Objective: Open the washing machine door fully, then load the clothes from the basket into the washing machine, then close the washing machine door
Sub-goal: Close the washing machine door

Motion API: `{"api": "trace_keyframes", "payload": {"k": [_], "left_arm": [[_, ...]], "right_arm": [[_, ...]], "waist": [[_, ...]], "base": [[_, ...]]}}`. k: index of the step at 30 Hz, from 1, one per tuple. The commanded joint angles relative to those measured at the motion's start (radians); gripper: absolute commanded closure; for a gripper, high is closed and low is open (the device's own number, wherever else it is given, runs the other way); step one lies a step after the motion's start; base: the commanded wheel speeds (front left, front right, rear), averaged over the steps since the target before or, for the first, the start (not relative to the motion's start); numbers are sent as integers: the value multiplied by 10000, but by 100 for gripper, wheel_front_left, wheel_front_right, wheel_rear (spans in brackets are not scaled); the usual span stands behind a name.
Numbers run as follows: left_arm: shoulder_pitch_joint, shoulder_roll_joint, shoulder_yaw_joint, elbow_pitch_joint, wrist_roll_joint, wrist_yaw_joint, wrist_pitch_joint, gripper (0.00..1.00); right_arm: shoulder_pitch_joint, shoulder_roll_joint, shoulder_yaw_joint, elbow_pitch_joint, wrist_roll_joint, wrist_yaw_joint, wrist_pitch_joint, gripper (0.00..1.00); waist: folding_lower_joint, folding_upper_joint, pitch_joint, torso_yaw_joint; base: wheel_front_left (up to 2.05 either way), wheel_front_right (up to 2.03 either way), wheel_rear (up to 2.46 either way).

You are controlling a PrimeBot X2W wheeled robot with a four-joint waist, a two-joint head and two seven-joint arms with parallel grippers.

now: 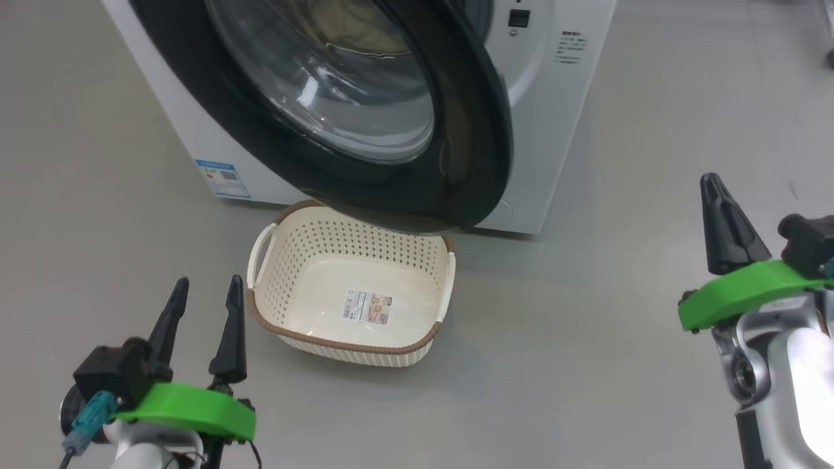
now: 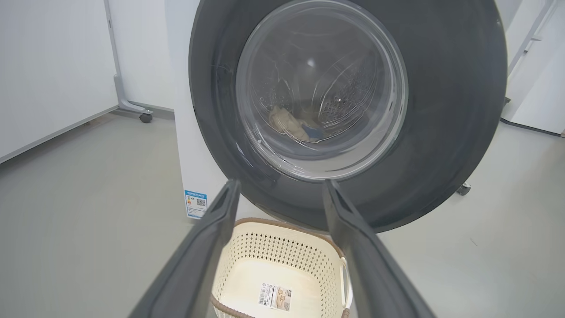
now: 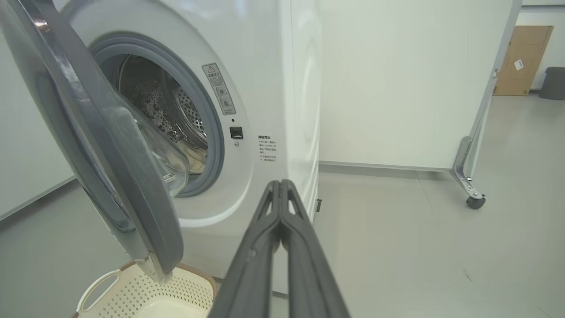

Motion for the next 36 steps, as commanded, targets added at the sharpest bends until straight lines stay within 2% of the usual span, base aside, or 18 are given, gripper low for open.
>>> {"api": "trace_keyframes", "payload": {"k": [1, 8, 13, 16, 19, 25, 36], "left_arm": [[-575, 154, 293, -177, 128, -67, -127, 0], [-737, 65, 106, -19, 182, -172, -130, 0], [-805, 15, 89, 12, 178, -198, -158, 0], [-842, -12, 67, 29, 202, -211, -175, 0], [-910, -78, -3, 85, 224, -261, -190, 0], [-1070, -263, -159, 222, 267, -349, -216, 0], [-1358, -611, -189, 395, 350, -516, -282, 0]], "right_arm": [[-724, -68, 318, -312, -46, -29, -209, 100], [-1343, -68, 765, -1076, -17, -29, -383, 100], [-1852, -68, 1478, -1996, 155, -29, -249, 100], [-2099, -68, 1991, -2125, 276, -29, -15, 100], [-2293, -68, 2385, -1766, 358, -29, 207, 100], [-2618, -68, 2753, -277, 494, -29, 390, 100], [-3698, -68, 3284, 2263, 573, -29, 85, 100]], "waist": [[-1, 0, -84, 448], [-1, 0, -164, 1051], [-1, 0, -229, 1450], [-1, 0, -246, 1658], [-1, 0, -250, 1882], [-1, 0, -128, 2230], [-1, 0, 292, 2395]], "base": [[0, 0, 0], [0, 0, 0], [0, 0, 0], [0, 0, 0], [0, 0, 0], [0, 0, 0], [0, 0, 0]]}}
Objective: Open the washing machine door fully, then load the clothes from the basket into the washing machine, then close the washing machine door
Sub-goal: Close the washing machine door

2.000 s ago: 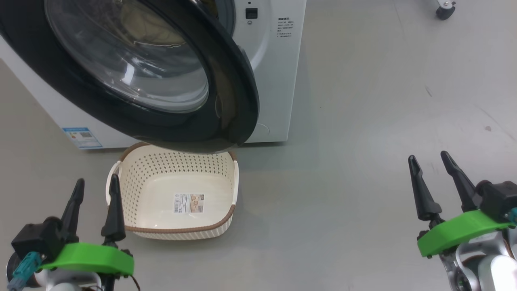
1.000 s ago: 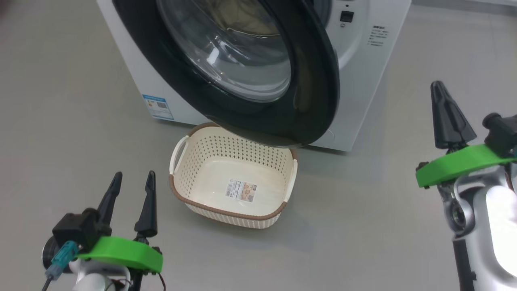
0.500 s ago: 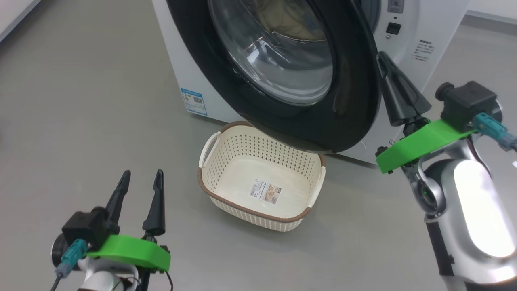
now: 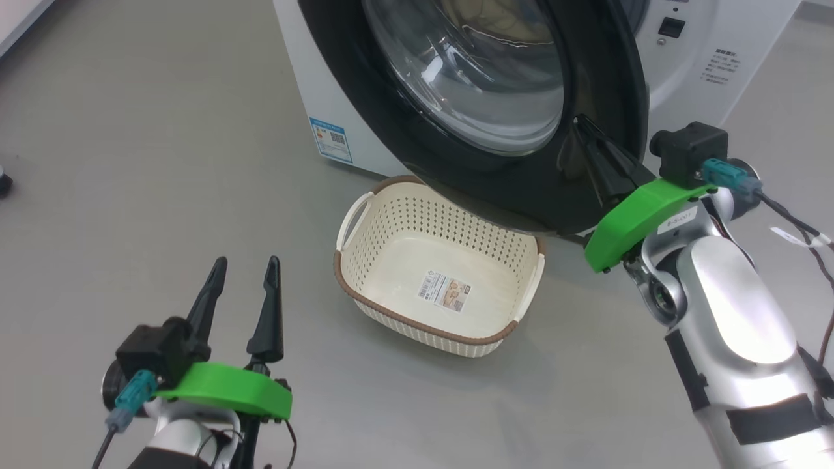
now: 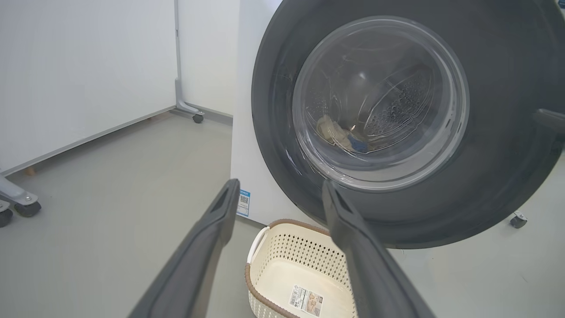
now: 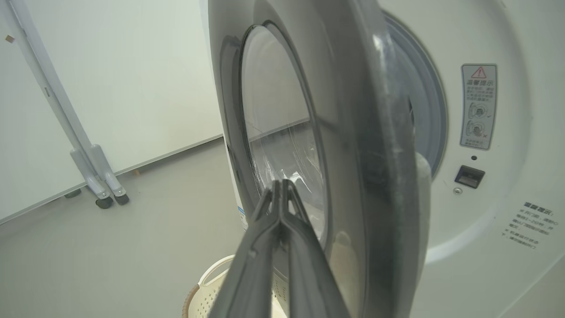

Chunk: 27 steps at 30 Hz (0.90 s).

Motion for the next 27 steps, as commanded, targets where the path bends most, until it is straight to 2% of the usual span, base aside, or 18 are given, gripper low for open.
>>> {"api": "trace_keyframes", "payload": {"k": [1, 14, 27], "left_arm": [[-570, 134, 394, -245, 104, -86, -110, 0], [-796, -231, 772, -199, 354, -295, -140, 0], [-801, -534, 1268, -308, 836, -575, -142, 0]], "right_arm": [[-549, 17, 186, -137, -8, -29, -175, 100], [-1183, 17, 494, 1325, -201, -29, -393, 100], [-1836, -78, -139, 1994, -762, -29, -639, 100]], "waist": [[-1, 0, 57, 19], [-1, 0, 390, -1], [-1, 0, 706, -79]], "base": [[0, 0, 0], [0, 0, 0], [0, 0, 0]]}}
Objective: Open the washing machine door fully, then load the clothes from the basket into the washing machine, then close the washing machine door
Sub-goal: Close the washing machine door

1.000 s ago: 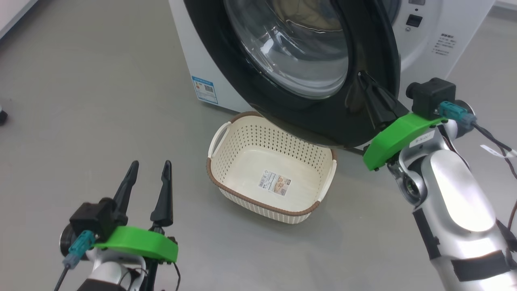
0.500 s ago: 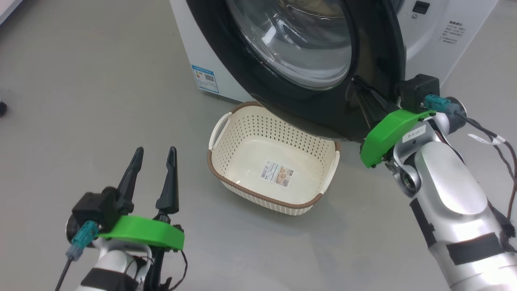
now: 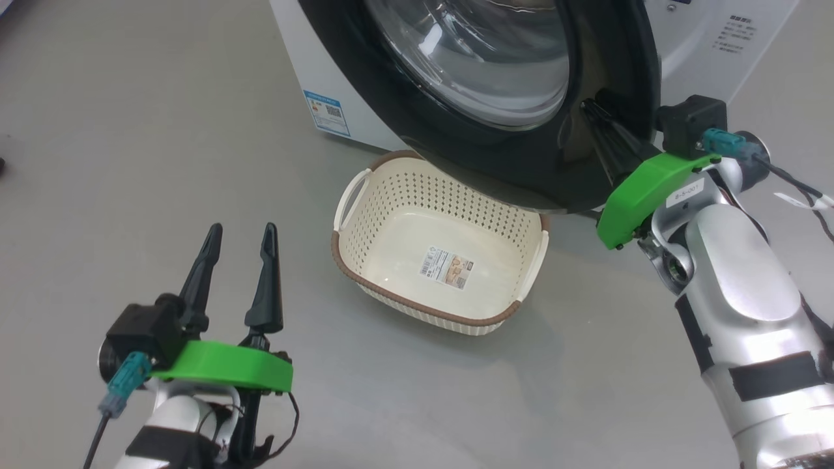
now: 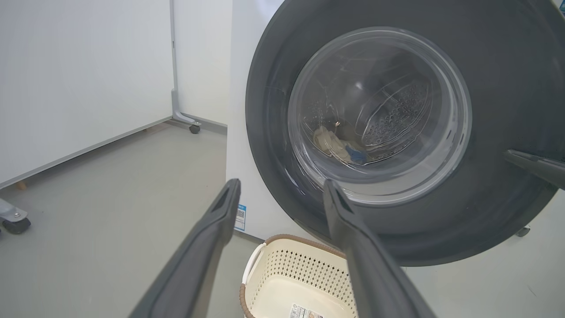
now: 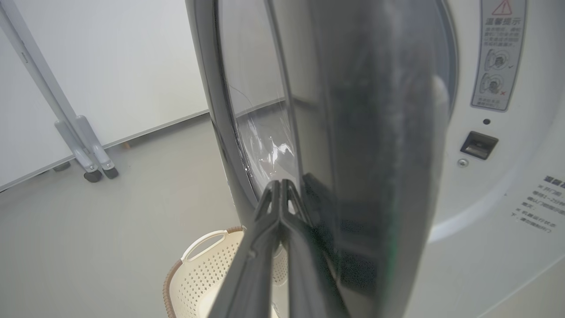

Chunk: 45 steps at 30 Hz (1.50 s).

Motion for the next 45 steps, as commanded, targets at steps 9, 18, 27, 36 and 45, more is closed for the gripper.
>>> {"api": "trace_keyframes", "payload": {"k": [9, 18, 27, 36, 45], "left_arm": [[-682, -194, 685, -262, 369, -388, -112, 0], [-895, -631, 828, -189, 646, -768, -112, 0], [-1144, -1143, 957, 6, 900, -1138, -112, 0], [-1120, -1398, 1087, 59, 1122, -1289, -112, 0], [-1077, -1520, 1261, 124, 1291, -1399, -112, 0]], "right_arm": [[-1002, -381, -652, -61, -403, -30, -95, 100], [-1944, -874, -1477, 506, -800, -30, -43, 100], [-3321, -1360, -2217, 1780, -1360, -30, -255, 100], [-4091, -1533, -2974, 2739, -1904, -30, -623, 100], [-4356, -1109, -2893, 3511, -2110, -30, -1052, 100]], "waist": [[-1, 0, 370, 87], [-1, 0, 801, 343], [-1, 0, 1136, 815], [-1, 0, 1111, 1031], [-1, 0, 1059, 1012]], "base": [[0, 0, 0], [0, 0, 0], [0, 0, 0], [0, 0, 0], [0, 0, 0]]}}
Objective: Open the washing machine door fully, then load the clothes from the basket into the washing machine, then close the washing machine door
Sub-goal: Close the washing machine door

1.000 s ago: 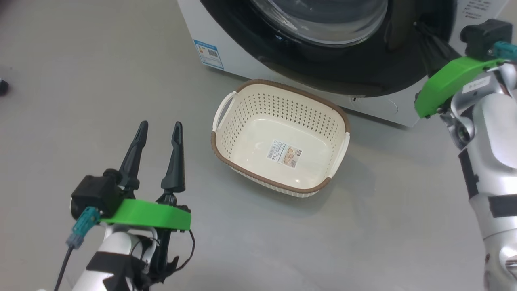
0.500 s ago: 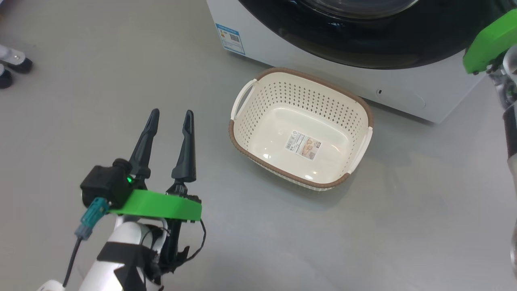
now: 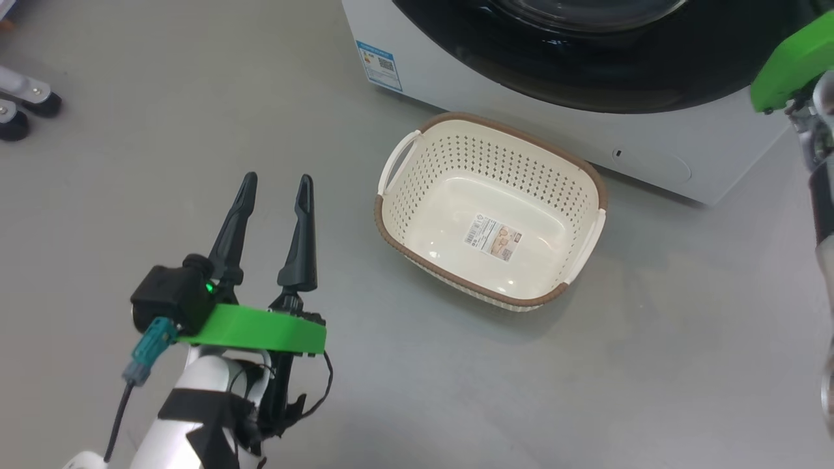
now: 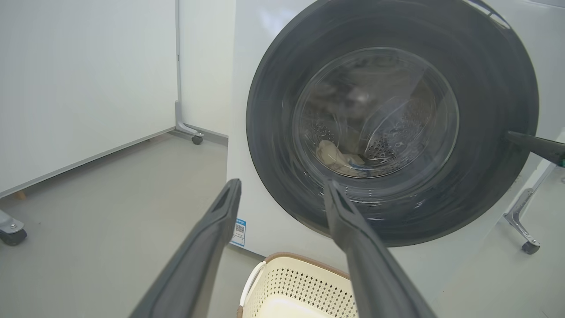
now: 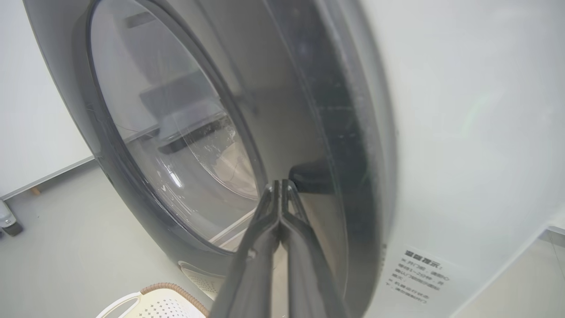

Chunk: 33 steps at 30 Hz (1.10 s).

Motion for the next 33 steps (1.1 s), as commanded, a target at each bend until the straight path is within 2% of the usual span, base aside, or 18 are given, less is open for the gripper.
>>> {"api": "trace_keyframes", "payload": {"k": [1, 6, 11, 17, 22, 23, 24, 25, 26, 33], "left_arm": [[-242, 139, 441, -237, 117, -69, -110, 0], [-157, 134, 578, -154, 232, -91, -110, 0], [-86, 251, 681, -43, 346, -107, -110, 0], [-57, 353, 712, 44, 409, -93, -110, 0], [-55, 500, 769, 192, 426, -10, -78, 0], [-55, 530, 766, 207, 423, -5, -53, 0], [-49, 554, 772, 228, 418, 8, -38, 0], [-40, 588, 769, 247, 425, 18, -13, 0], [-44, 631, 769, 280, 414, 15, 9, 0], [26, 917, 733, 458, 458, 18, 84, 0]], "right_arm": [[-474, 293, 299, -213, -3, -38, -183, 100], [-213, 643, 960, -165, 317, -38, -417, 100], [386, 925, 1668, -612, 868, -38, -561, 100], [1493, 1022, 2340, -1881, 1613, -38, -615, 100], [2690, 1100, 2434, -3295, 2189, -38, -624, 100], [2943, 1111, 2415, -3571, 2236, -38, -624, 71], [3208, 1124, 2378, -3832, 2272, -38, -625, 30], [3472, 1144, 2334, -4096, 2312, -38, -625, 11], [3725, 1160, 2284, -4367, 2302, -38, -625, 0], [5145, 1304, 2036, -5769, 2237, -38, -582, 0]], "waist": [[0, 0, -43, -44], [0, 0, -192, -279], [0, 0, -408, -708], [0, 0, -641, -1284], [0, 0, -837, -1809], [0, 0, -871, -1904], [0, 0, -928, -1998], [0, 0, -971, -2089], [0, 0, -1003, -2185], [0, 0, -1235, -2782]], "base": [[0, 0, 0], [0, 0, 0], [0, 0, 0], [0, 0, 0], [0, 0, 0], [0, 0, 0], [0, 0, 0], [0, 0, 0], [0, 0, 0], [0, 0, 0]]}}
